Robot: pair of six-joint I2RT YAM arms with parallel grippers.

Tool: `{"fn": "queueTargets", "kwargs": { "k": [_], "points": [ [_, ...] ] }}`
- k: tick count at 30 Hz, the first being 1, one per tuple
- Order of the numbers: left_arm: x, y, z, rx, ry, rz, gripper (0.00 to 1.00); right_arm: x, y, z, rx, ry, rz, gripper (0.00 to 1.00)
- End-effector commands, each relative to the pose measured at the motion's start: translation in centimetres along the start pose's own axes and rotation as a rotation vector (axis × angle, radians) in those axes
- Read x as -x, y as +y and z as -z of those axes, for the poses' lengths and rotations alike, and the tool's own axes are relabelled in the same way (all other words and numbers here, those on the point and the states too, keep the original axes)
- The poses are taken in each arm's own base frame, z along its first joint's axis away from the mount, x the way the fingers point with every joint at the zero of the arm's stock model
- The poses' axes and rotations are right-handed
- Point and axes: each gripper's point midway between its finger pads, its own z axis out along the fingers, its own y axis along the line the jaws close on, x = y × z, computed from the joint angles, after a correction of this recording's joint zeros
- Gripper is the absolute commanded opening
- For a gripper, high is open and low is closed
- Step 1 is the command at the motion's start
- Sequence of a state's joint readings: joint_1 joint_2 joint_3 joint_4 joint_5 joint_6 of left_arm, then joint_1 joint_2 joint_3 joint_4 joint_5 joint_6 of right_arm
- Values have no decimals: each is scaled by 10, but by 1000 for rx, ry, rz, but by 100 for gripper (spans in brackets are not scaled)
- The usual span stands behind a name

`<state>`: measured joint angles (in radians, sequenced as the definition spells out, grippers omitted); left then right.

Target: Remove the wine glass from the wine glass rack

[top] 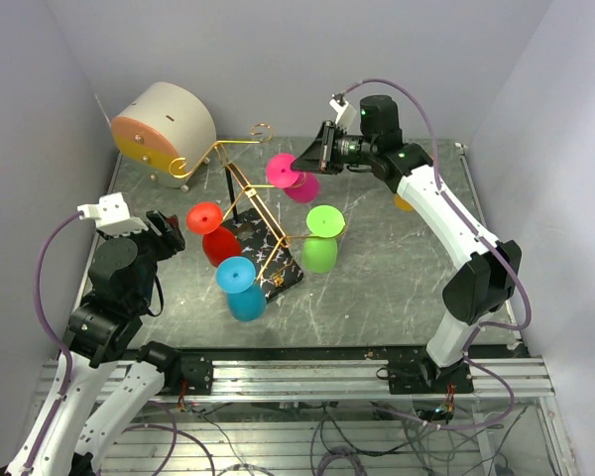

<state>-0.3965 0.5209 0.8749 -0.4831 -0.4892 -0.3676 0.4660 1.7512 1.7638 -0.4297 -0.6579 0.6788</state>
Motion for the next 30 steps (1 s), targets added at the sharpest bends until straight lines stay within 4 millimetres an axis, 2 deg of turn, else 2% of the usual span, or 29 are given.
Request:
{"fn": "queueTargets", "kwargs": {
  "k": [1, 4, 14, 30],
  "points": [
    [4, -5, -2, -17, -20, 14, 72, 4, 4, 0, 3, -39, 8, 0],
    [3, -4, -2, -17, -18, 14, 72, 6, 3, 3, 7, -63, -5, 0],
    [3, -6, -2, -23, -17, 16, 72, 15, 1, 33, 53, -133, -53, 0],
    [2, -7, -3, -25, -14, 15, 71, -12, 19, 42, 132, -49, -42, 0]
  ]
}}
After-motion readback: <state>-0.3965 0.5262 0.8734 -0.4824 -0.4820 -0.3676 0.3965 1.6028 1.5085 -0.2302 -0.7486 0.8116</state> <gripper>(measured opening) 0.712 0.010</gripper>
